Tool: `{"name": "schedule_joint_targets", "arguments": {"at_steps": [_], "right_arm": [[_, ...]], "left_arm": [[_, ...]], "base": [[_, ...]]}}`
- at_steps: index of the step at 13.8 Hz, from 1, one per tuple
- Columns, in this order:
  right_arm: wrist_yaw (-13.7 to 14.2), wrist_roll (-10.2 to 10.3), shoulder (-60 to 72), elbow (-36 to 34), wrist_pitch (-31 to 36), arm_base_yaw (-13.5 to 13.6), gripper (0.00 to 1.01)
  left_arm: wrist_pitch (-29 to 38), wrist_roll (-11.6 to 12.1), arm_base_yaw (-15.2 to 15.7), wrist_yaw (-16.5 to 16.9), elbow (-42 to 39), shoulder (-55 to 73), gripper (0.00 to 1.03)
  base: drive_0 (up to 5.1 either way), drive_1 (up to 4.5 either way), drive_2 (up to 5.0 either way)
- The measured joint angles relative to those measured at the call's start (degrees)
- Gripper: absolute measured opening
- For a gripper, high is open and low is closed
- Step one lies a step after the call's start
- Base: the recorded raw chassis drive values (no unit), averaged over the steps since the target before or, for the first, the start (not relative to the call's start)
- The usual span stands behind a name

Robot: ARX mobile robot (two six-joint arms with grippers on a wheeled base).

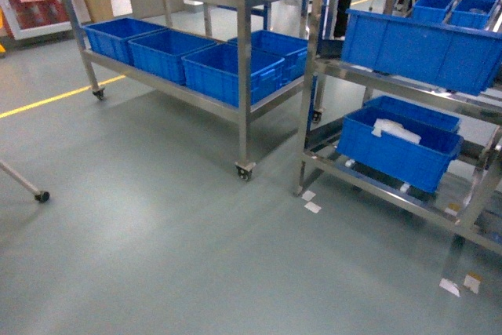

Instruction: Pick red block from blue box to shelf

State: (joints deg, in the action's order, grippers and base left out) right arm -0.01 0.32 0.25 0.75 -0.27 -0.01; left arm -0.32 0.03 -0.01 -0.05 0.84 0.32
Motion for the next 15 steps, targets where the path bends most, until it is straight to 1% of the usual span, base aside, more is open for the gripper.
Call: {"name": "schedule_joint_targets", "arguments": {"at_steps": [15], "right_arm": [[0.0, 0.0, 0.0, 0.0, 0.0, 0.0, 0.29]], "left_arm": [[0.0, 0.0, 0.0, 0.0, 0.0, 0.0, 0.98]], "base": [[-1.5, -1.47, -1.5]]}}
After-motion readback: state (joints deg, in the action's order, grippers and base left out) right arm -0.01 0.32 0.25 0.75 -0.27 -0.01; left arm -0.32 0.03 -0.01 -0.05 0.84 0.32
